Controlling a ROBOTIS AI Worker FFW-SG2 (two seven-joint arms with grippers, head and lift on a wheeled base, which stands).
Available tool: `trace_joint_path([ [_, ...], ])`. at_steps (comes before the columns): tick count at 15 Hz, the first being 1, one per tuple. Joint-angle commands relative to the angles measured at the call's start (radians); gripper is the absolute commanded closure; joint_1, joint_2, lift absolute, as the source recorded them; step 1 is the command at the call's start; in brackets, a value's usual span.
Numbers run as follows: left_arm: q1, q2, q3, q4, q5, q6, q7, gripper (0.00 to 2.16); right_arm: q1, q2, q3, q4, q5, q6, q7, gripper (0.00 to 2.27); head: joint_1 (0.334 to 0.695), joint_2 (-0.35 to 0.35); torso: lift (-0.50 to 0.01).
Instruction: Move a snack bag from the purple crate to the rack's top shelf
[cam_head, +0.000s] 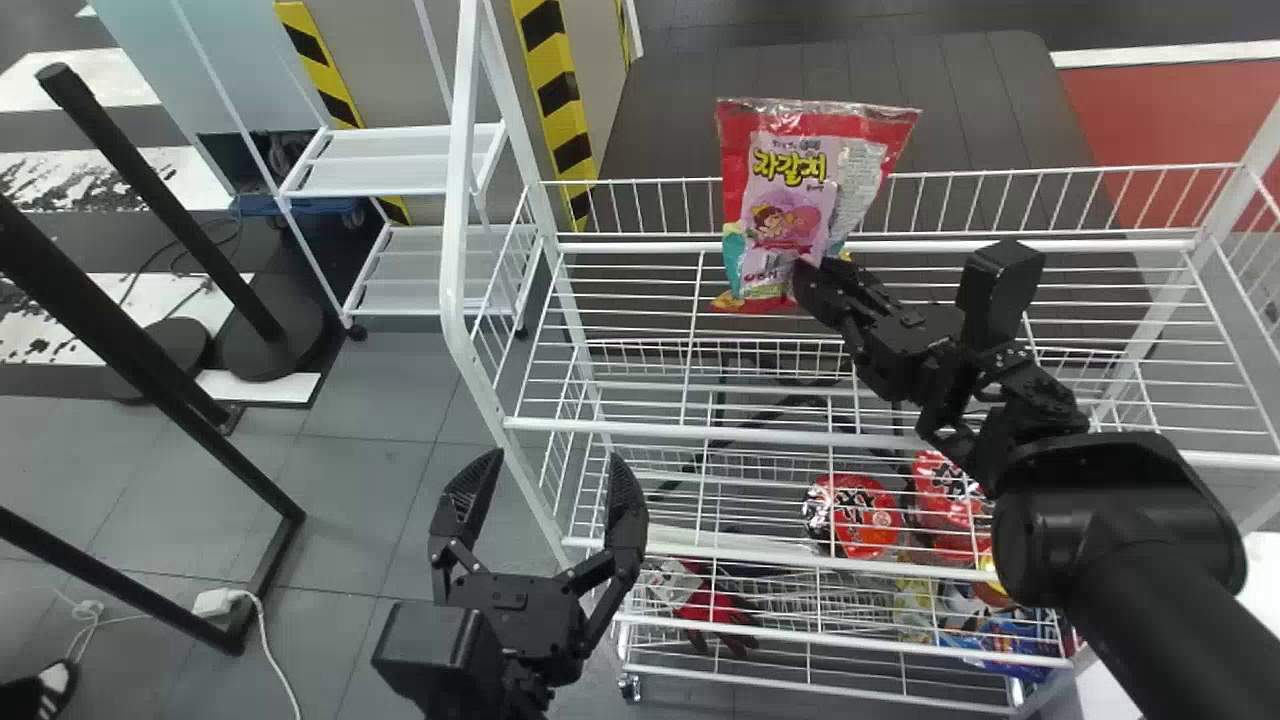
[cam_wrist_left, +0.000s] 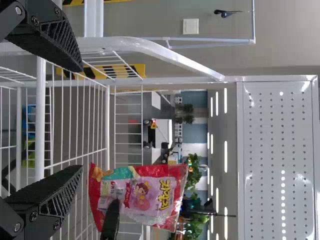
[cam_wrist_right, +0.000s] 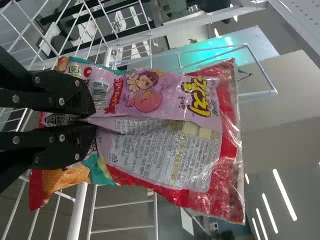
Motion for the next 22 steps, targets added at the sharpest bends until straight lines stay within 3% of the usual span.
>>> trace_joint_path([
  [1, 0.006, 0.0, 0.0, 0.001, -0.002, -0.012, 0.002, 0.14, 0.0, 0.001, 0.0, 0.006, -0.004, -0.002, 0.0, 0.34, 0.695, 0.18, 0.0],
  [3, 0.005, 0.0, 0.0, 0.003, -0.002, -0.012, 0.002, 0.14, 0.0, 0.001, -0.001, 0.006, -0.006, -0.002, 0.0, 0.14, 0.695, 0.181, 0.0],
  [12, -0.02, 0.0, 0.005, 0.033, 0.015, -0.025, 0.002, 0.14, 0.083, 0.001, -0.015, -0.075, 0.007, -0.144, 0.0, 0.09, 0.695, 0.175, 0.0],
  [15, -0.023, 0.0, 0.009, 0.023, 0.038, -0.025, 0.0, 0.14, 0.21, 0.001, -0.026, -0.313, 0.024, -0.134, -0.015, 0.09, 0.695, 0.185, 0.0],
  [19, -0.038, -0.001, 0.009, 0.021, 0.05, -0.022, 0.002, 0.14, 0.373, 0.001, -0.13, -0.698, 0.065, 0.212, -0.021, 0.09, 0.695, 0.193, 0.0],
  [22, -0.047, -0.001, 0.0, 0.018, 0.051, -0.015, 0.002, 0.14, 0.554, -0.006, -0.263, -0.977, 0.208, 0.32, -0.034, 0.09, 0.695, 0.173, 0.0],
])
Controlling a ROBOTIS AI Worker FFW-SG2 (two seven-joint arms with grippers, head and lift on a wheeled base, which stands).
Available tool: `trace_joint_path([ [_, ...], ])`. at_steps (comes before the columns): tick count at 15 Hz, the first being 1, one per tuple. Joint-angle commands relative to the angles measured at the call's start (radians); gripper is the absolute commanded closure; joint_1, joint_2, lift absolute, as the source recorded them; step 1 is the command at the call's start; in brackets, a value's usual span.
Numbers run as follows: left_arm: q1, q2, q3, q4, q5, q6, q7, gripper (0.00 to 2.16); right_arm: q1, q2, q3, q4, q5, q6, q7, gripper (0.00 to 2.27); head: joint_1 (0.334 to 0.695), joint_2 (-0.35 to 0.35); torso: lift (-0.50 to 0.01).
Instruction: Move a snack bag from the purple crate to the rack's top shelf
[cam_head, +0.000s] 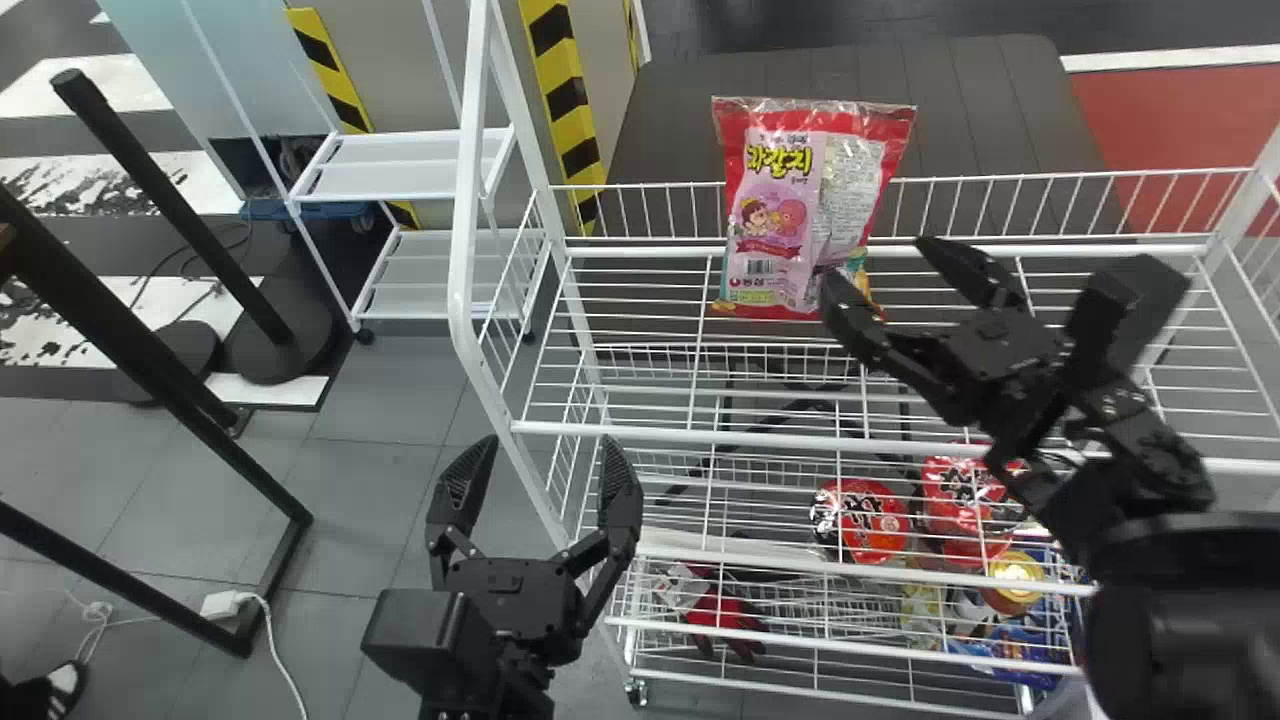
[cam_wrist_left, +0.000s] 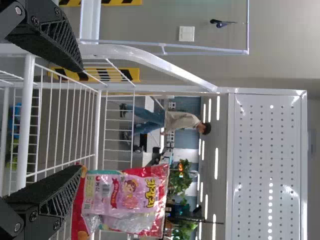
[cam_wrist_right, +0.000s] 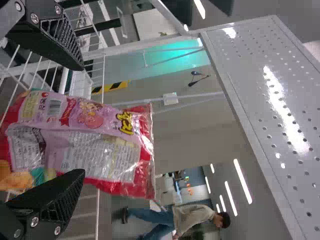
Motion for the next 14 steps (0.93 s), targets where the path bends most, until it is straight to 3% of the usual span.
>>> trace_joint_path([
  [1, -0.007, 0.0, -0.007, -0.002, 0.005, 0.003, 0.0, 0.14, 0.146, -0.013, -0.107, -0.182, 0.059, 0.036, 0.013, 0.1, 0.695, 0.136, 0.0],
  [3, -0.019, 0.0, -0.013, -0.002, 0.014, 0.006, 0.002, 0.13, 0.287, -0.047, -0.193, -0.27, 0.045, -0.016, 0.051, 0.12, 0.695, 0.085, 0.0],
  [6, -0.041, 0.0, -0.029, 0.0, 0.023, 0.028, -0.002, 0.13, 0.436, -0.067, -0.309, -0.276, 0.004, -0.194, 0.114, 0.12, 0.695, -0.004, 0.0],
  [10, -0.099, -0.003, -0.067, 0.006, 0.017, 0.098, 0.002, 0.14, 0.569, -0.093, -0.354, -0.21, -0.012, -0.393, 0.111, 0.15, 0.695, -0.12, 0.0],
  [14, -0.256, -0.006, -0.199, 0.098, -0.045, 0.169, 0.117, 0.13, 0.592, -0.093, -0.378, -0.066, -0.01, -0.568, 0.093, 0.19, 0.695, -0.197, 0.0],
])
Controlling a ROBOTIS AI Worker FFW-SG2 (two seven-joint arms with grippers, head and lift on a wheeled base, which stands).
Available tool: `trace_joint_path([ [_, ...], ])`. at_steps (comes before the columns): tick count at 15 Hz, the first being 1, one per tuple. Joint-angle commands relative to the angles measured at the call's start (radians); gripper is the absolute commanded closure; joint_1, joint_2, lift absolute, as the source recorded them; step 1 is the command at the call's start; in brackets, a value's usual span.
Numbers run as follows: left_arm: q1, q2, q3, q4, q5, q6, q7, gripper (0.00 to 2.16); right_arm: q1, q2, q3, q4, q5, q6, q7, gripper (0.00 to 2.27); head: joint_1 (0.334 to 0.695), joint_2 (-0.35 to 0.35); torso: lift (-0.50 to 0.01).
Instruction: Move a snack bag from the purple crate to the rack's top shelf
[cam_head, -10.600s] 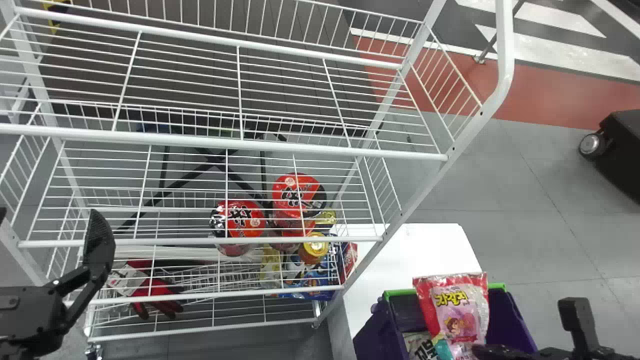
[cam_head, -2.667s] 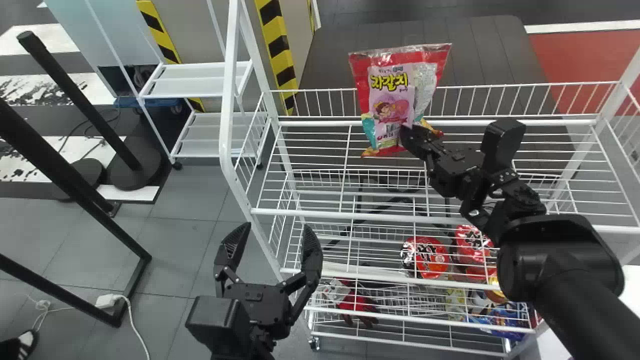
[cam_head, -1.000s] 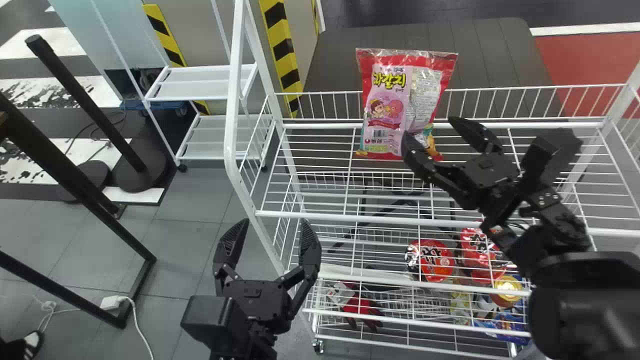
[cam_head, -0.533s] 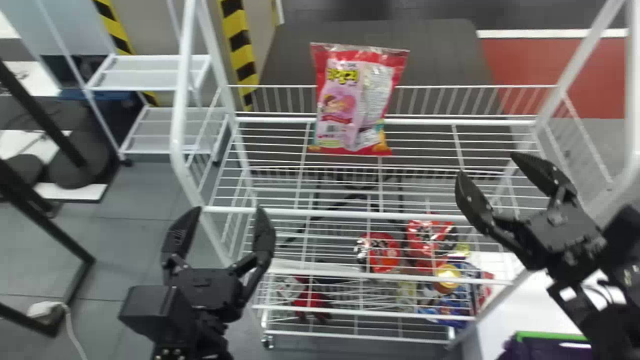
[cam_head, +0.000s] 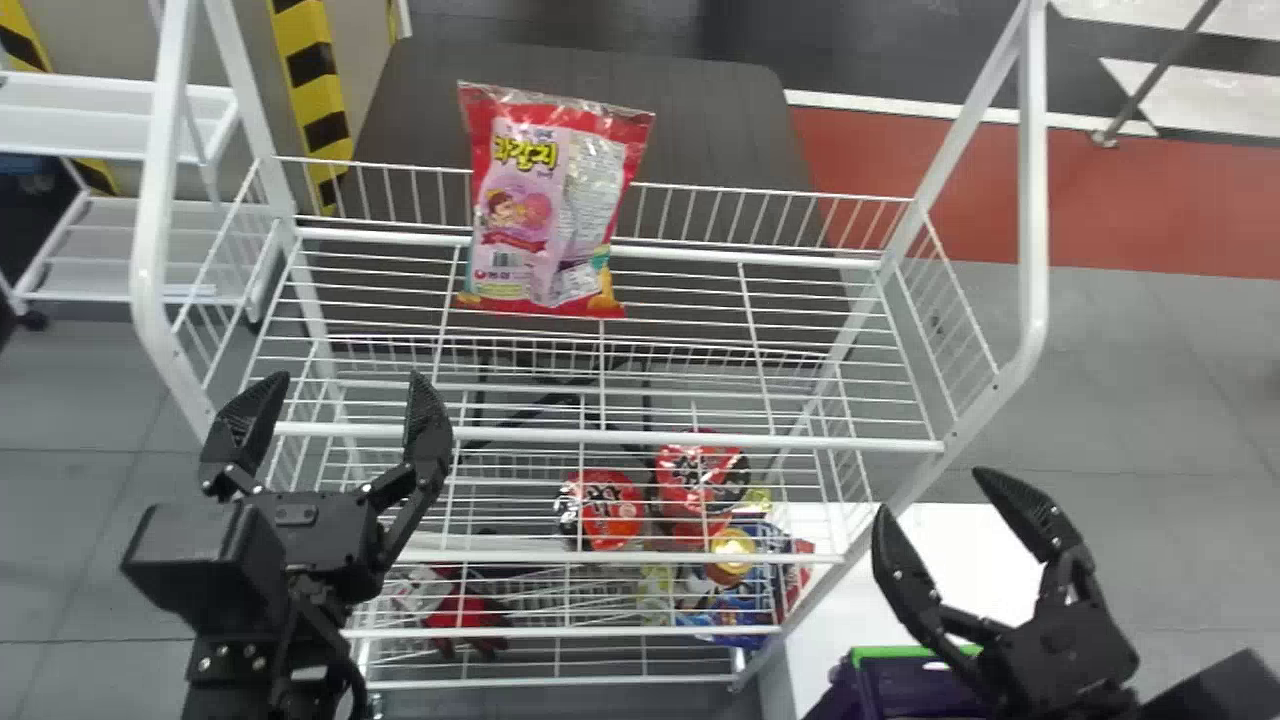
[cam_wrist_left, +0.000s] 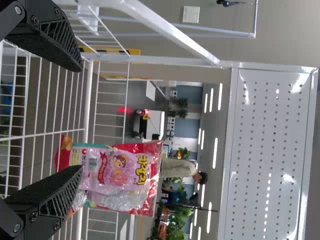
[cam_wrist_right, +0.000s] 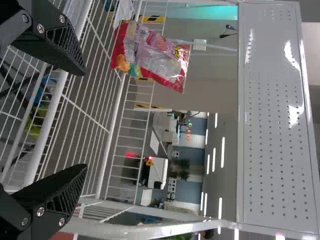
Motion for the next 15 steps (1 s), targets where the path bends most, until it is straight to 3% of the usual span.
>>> trace_joint_path([
  [1, -0.126, -0.006, -0.079, 0.085, -0.018, 0.106, 0.034, 0.13, 0.008, 0.0, -0.01, 0.073, 0.008, -0.099, -0.01, 0.19, 0.695, -0.218, 0.0],
  [7, -0.306, -0.013, -0.219, 0.171, -0.002, 0.18, 0.098, 0.14, 0.006, -0.014, -0.025, 0.142, -0.004, -0.172, -0.013, 0.19, 0.695, -0.346, 0.0],
  [11, -0.455, -0.031, -0.274, 0.341, 0.039, 0.229, 0.103, 0.14, -0.003, -0.014, -0.025, 0.184, -0.004, -0.231, -0.013, 0.19, 0.695, -0.35, 0.0],
  [15, -0.616, -0.031, -0.316, 0.579, 0.09, 0.22, 0.186, 0.14, -0.023, -0.017, -0.025, 0.233, -0.01, -0.28, -0.013, 0.19, 0.695, -0.35, 0.0],
])
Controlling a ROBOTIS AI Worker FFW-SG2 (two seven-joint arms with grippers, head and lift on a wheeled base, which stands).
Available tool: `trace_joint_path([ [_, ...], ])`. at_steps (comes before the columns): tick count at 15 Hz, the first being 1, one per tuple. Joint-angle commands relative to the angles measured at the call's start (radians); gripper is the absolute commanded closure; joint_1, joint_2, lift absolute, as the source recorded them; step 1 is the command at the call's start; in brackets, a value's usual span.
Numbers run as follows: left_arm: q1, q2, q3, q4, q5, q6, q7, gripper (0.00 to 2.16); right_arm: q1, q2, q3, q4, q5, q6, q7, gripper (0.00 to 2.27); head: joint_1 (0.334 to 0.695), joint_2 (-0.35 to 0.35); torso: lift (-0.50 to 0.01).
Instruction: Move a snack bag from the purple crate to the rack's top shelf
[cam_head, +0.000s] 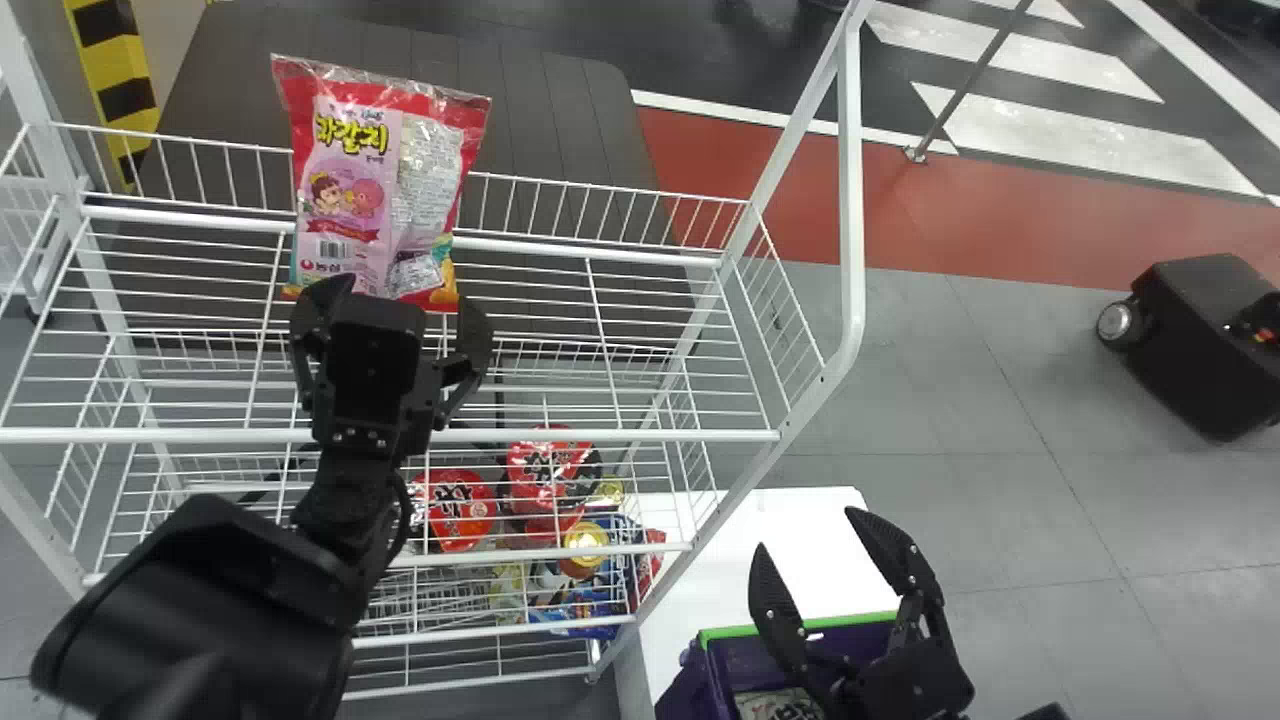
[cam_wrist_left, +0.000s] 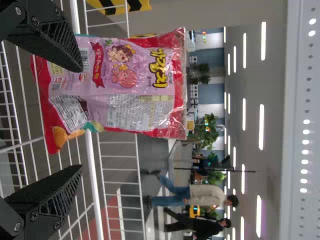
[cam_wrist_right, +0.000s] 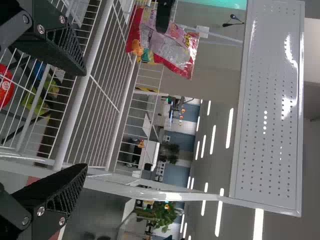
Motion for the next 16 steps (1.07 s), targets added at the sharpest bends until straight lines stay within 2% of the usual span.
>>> trace_joint_path([
  [1, -0.069, -0.003, -0.015, 0.105, 0.031, -0.027, 0.015, 0.14, -0.009, -0.003, 0.0, 0.025, -0.002, -0.03, 0.0, 0.19, 0.695, -0.35, 0.0],
  [5, -0.115, -0.003, -0.011, 0.17, 0.062, -0.097, 0.034, 0.16, -0.03, -0.011, -0.002, 0.056, -0.01, -0.042, 0.0, 0.19, 0.695, -0.35, 0.0],
  [12, -0.192, -0.003, -0.012, 0.239, 0.214, -0.097, 0.003, 0.2, -0.063, -0.014, 0.005, 0.11, -0.007, -0.073, 0.0, 0.19, 0.695, -0.35, 0.0],
  [16, -0.215, -0.003, -0.012, 0.303, 0.232, -0.097, -0.006, 0.21, -0.07, -0.016, 0.008, 0.13, -0.007, -0.103, 0.002, 0.19, 0.695, -0.35, 0.0],
])
